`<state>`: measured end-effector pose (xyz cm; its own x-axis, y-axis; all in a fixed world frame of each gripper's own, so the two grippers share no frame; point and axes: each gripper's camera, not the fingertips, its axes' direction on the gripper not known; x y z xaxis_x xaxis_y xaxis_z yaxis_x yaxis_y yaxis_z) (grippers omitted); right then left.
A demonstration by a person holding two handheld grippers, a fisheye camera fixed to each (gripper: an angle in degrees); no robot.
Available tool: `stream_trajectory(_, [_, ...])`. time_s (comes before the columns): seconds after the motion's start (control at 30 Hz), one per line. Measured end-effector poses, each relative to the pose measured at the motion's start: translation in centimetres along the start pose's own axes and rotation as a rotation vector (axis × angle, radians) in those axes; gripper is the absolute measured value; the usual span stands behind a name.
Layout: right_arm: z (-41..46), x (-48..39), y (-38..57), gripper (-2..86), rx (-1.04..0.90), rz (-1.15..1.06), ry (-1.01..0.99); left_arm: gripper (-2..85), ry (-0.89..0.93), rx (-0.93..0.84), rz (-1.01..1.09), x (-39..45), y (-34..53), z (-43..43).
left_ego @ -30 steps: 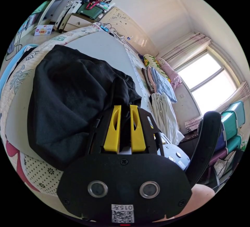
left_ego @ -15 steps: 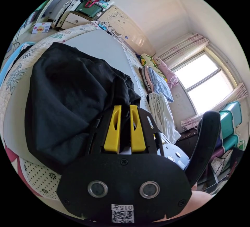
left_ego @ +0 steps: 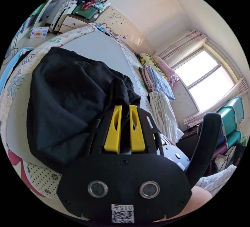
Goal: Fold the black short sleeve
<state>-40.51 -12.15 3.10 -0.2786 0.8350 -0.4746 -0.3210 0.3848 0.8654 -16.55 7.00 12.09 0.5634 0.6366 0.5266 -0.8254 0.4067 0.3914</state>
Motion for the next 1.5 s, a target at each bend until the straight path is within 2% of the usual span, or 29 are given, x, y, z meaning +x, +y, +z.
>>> stream_trajectory(0.07, [1.6, 1.7, 0.4, 1.5, -0.007, 0.025, -0.069, 5.3, -0.02, -0.002, 0.015, 1.4, 0.0, 0.2])
stream_trajectory(0.17, [4.2, 4.0, 0.6, 2.2, -0.02, 0.031, -0.128, 5.1, 0.047, -0.037, 0.051, 3.3, 0.0, 0.6])
stream_trajectory(0.23, [6.1, 4.3, 0.8, 3.7, 0.003, -0.301, -0.114, 4.9, 0.107, -0.049, 0.126, 4.7, -0.1, -0.5])
stream_trajectory(0.3, [7.7, 5.9, 0.6, 4.7, -0.033, -0.361, -0.173, 4.7, 0.142, 0.002, 0.166, 5.4, -0.1, -2.7])
stream_trajectory(0.37, [9.1, 9.2, 0.0, 4.8, -0.07, -0.26, -0.319, 4.7, 0.158, 0.083, 0.205, 5.9, 0.1, -5.4])
stream_trajectory(0.4, [9.9, 11.6, -0.1, 4.7, -0.053, -0.218, -0.461, 4.7, 0.17, 0.136, 0.234, 6.1, 0.3, -7.2])
stream_trajectory(0.47, [10.8, 15.9, 0.5, 4.3, 0.045, -0.165, -0.714, 4.7, 0.206, 0.177, 0.307, 6.5, 0.7, -9.3])
stream_trajectory(0.53, [12.2, 21.0, 2.6, 3.3, 0.243, -0.187, -1.038, 4.6, 0.264, 0.121, 0.383, 7.1, 1.0, -10.7])
stream_trajectory(0.57, [12.5, 22.0, 3.1, 3.0, 0.283, -0.191, -1.064, 4.6, 0.269, 0.1, 0.398, 7.2, 1.1, -10.8])
stream_trajectory(0.7, [13.7, 24.2, 6.0, 1.4, 0.381, -0.273, -0.893, 3.7, 0.218, 0.031, 0.533, 9.0, 2.6, -10.9])
stream_trajectory(0.87, [15.5, 26.2, 9.6, 0.8, 0.576, -0.31, -0.883, 0.6, 0.144, -0.023, 0.658, 10.2, 3.7, -8.6])
stream_trajectory(0.97, [18.8, 27.7, 9.7, 3.7, 0.49, -0.302, -0.911, 2.6, 0.05, -0.069, 0.674, 10.8, 3.6, -6.7])
stream_trajectory(1.1, [23.2, 29.9, 10.2, 8.1, 0.392, -0.269, -0.968, 11.9, -0.138, -0.188, 0.651, 11.8, 2.3, -2.3])
stream_trajectory(1.2, [25.5, 30.4, 10.4, 9.9, 0.333, -0.269, -0.975, 9.8, -0.169, -0.232, 0.626, 11.9, 0.9, 0.6])
stream_trajectory(1.27, [26.4, 30.6, 10.5, 10.9, 0.314, -0.275, -0.966, 5.9, -0.124, -0.204, 0.613, 11.8, 0.2, -0.1])
stream_trajectory(1.37, [27.3, 31.4, 10.4, 11.7, 0.291, -0.271, -0.948, 2.6, -0.066, -0.051, 0.56, 10.7, -1.1, -5.2])
stream_trajectory(1.5, [27.4, 30.9, 10.3, 12.1, 0.27, -0.338, -0.942, 1.2, -0.159, 0.315, 0.425, 8.0, -1.4, -17.8])
